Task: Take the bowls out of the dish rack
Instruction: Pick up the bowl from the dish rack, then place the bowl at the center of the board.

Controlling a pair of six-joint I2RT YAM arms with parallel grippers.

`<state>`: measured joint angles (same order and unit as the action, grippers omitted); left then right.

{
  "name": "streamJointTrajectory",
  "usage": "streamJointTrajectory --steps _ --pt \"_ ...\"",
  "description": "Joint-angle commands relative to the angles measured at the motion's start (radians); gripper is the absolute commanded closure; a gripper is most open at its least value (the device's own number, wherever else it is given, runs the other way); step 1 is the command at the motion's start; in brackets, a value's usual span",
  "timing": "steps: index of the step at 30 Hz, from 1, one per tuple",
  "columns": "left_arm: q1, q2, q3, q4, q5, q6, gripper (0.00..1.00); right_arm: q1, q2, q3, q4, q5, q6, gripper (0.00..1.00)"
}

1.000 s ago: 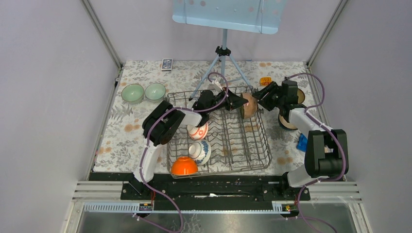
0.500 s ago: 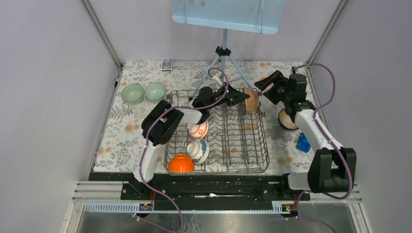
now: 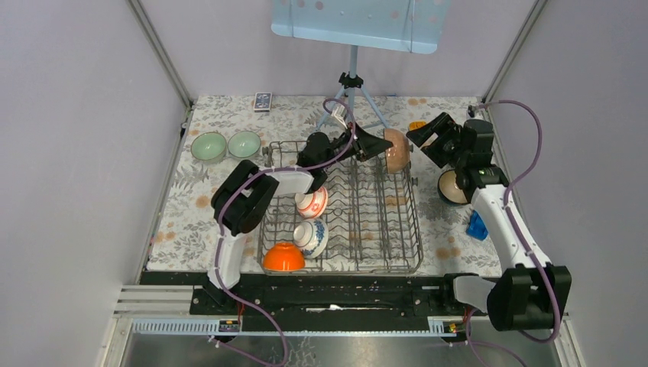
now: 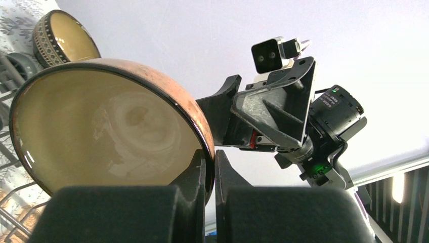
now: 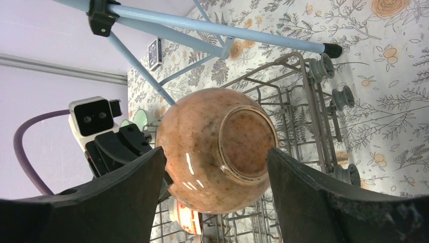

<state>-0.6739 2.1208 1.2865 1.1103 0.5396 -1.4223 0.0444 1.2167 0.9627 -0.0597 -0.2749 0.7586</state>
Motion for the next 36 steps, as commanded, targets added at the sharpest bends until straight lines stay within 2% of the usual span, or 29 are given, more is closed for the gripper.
streamJointTrajectory --steps 1,6,11,19,26,28,30,36 --pt "0.012 -0.174 -0.001 0.147 0.005 0.022 1.00 -0.001 -0.113 0.032 -0.051 0.029 -0.044 0.20" --pt "0.022 -0.277 -0.057 0.048 0.026 0.075 1.00 0.011 -0.201 0.068 -0.146 0.047 -0.070 0.21" --pt "0.024 -0.448 -0.110 -0.206 0.042 0.218 1.00 0.074 -0.302 0.093 -0.275 0.105 -0.162 0.22" --pt "0.012 -0.777 -0.077 -0.876 -0.008 0.683 1.00 0.142 -0.356 0.207 -0.462 0.081 -0.256 0.21" --pt "-0.014 -0.970 0.018 -1.314 -0.175 1.029 1.00 0.190 -0.337 0.272 -0.541 0.040 -0.262 0.22" --pt "-0.075 -1.010 0.037 -1.408 -0.292 1.153 1.00 0.211 -0.325 0.283 -0.563 0.030 -0.273 0.22" --pt "-0.192 -1.041 0.048 -1.484 -0.417 1.292 1.00 0.232 -0.308 0.311 -0.598 0.038 -0.293 0.22" --pt "-0.545 -1.065 0.055 -1.647 -0.755 1.508 1.00 0.316 -0.214 0.492 -0.745 0.072 -0.351 0.22"
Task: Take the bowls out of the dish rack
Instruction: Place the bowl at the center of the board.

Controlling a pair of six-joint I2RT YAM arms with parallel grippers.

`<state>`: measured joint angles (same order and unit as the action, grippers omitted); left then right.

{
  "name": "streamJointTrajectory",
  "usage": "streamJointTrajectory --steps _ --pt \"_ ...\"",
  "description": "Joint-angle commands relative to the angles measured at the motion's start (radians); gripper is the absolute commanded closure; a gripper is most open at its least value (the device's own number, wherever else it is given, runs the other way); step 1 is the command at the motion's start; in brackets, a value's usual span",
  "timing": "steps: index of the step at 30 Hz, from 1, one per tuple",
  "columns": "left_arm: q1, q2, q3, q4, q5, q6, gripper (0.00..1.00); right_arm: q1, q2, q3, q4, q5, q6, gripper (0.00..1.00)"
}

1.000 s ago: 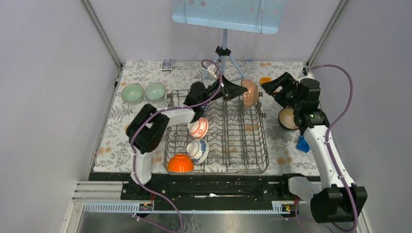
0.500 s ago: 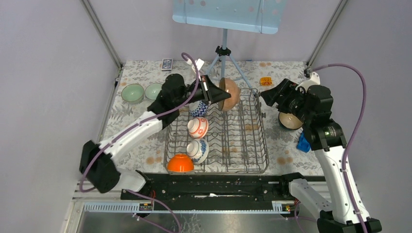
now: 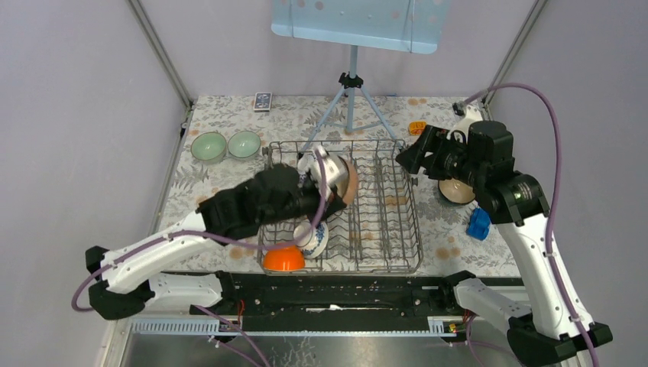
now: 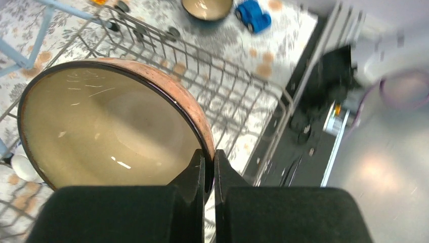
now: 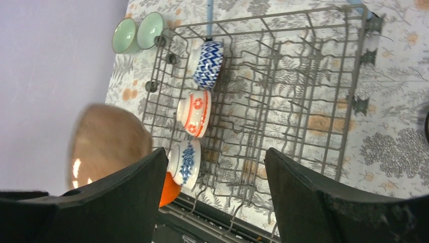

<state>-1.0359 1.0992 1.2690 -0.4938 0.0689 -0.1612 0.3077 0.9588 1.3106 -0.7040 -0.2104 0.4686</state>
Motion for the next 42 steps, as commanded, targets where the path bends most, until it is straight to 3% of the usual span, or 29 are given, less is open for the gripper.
streamJointTrajectory --steps 1,7,12,22,31,42 --pt "-0.238 -0.038 0.074 -0.057 -0.338 0.270 1.00 0.071 0.060 0.172 -0.128 0.034 -0.067 0.22" --pt "-0.516 0.058 0.128 -0.245 -0.637 0.378 1.00 0.152 0.109 0.301 -0.269 0.126 -0.103 0.23" --pt "-0.665 0.135 0.122 -0.340 -0.767 0.486 1.00 0.248 0.167 0.424 -0.417 0.200 -0.149 0.25" --pt "-0.738 0.153 0.031 -0.391 -0.658 0.680 1.00 0.477 0.232 0.485 -0.522 0.352 -0.185 0.25" --pt "-0.740 0.155 0.002 -0.427 -0.538 0.727 1.00 0.600 0.254 0.432 -0.506 0.375 -0.168 0.26" --pt "-0.742 0.159 -0.008 -0.440 -0.502 0.737 1.00 0.913 0.331 0.395 -0.499 0.581 -0.089 0.30"
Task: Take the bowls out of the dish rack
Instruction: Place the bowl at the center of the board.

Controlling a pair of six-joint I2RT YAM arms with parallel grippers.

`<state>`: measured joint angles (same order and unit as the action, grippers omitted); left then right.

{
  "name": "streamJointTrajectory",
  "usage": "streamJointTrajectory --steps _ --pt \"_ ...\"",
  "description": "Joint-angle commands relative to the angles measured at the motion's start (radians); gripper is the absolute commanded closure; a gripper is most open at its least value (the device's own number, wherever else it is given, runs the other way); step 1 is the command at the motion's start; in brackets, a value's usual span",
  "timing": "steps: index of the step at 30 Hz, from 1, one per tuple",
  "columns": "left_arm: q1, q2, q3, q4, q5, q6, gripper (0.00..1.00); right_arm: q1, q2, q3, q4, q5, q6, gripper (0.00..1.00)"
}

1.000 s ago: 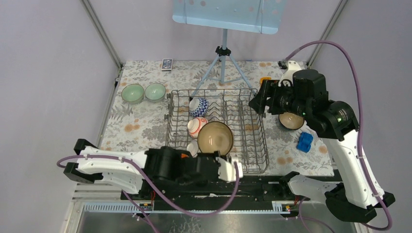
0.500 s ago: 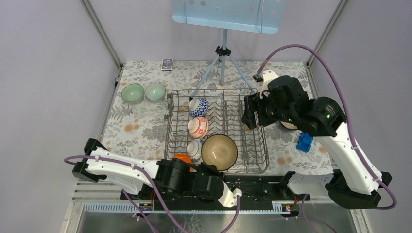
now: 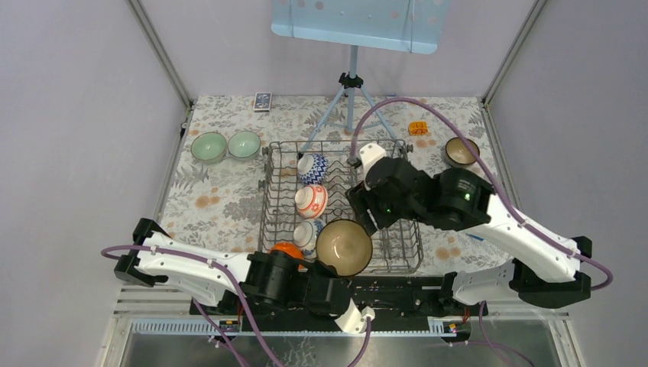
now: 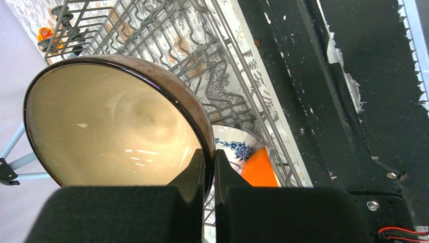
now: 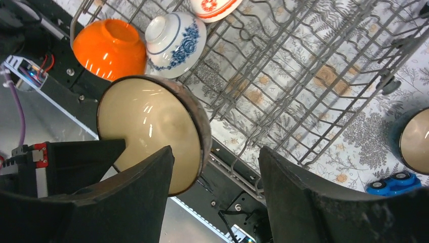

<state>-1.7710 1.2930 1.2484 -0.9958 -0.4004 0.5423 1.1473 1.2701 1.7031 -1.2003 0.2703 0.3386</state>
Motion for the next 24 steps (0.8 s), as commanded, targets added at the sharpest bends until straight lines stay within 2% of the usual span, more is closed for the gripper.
streamJointTrajectory --steps 1,11,17,24 --pt "-0.007 -0.037 0.011 0.062 -0.032 0.032 1.00 0.088 0.026 0.004 -0.005 0.105 0.048 0.30" --pt "-0.008 -0.063 -0.003 0.062 -0.032 0.015 1.00 0.178 0.078 0.001 -0.019 0.130 0.094 0.32" --pt "-0.014 -0.066 -0.001 0.062 -0.042 0.014 1.00 0.186 0.086 -0.043 -0.017 0.150 0.098 0.34" --pt "-0.025 -0.065 0.013 0.062 -0.053 0.005 1.00 0.186 0.084 -0.101 0.002 0.192 0.105 0.44"
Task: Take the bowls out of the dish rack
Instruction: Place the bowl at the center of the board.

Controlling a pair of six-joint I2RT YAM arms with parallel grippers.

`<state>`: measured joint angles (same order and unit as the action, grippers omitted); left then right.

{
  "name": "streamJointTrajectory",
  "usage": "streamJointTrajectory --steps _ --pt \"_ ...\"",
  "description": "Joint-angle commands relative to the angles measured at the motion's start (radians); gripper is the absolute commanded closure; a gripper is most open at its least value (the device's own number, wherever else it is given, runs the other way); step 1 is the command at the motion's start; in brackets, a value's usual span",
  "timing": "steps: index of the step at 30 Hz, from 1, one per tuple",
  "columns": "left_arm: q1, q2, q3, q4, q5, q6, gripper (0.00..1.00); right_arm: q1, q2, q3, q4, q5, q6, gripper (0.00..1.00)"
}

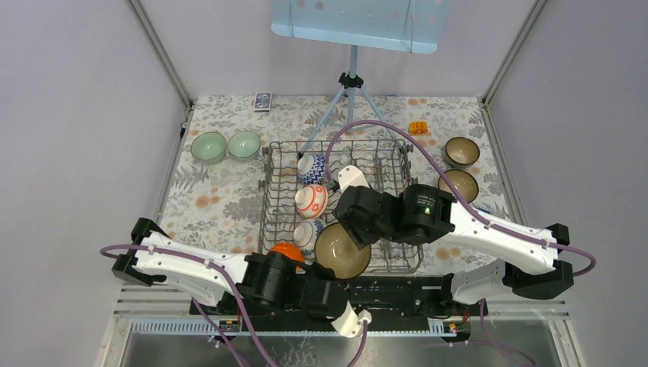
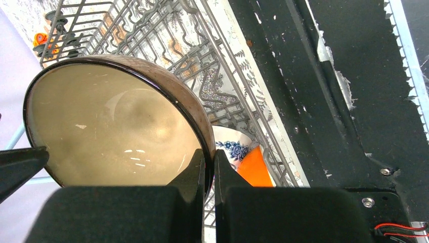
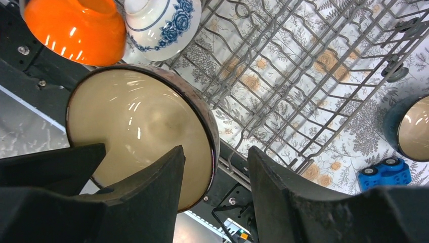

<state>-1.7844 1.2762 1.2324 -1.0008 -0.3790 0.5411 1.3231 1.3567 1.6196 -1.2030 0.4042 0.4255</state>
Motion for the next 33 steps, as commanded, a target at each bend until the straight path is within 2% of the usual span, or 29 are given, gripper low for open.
streamJointTrajectory --steps 1,24,28,33 --pt "-0.013 -0.050 0.027 0.067 -0.075 0.004 1.00 0.010 0.000 -0.025 0.006 0.057 0.018 0.45" --pt "-0.035 -0.058 0.034 0.068 -0.101 -0.018 1.00 0.010 0.036 -0.086 0.039 0.012 -0.002 0.65" --pt "-0.035 -0.063 0.030 0.068 -0.106 -0.021 1.00 0.011 0.041 -0.086 0.043 0.004 -0.005 0.71" --pt "-0.035 -0.069 0.019 0.070 -0.112 -0.030 1.00 0.010 0.046 -0.077 0.043 0.000 -0.008 0.83"
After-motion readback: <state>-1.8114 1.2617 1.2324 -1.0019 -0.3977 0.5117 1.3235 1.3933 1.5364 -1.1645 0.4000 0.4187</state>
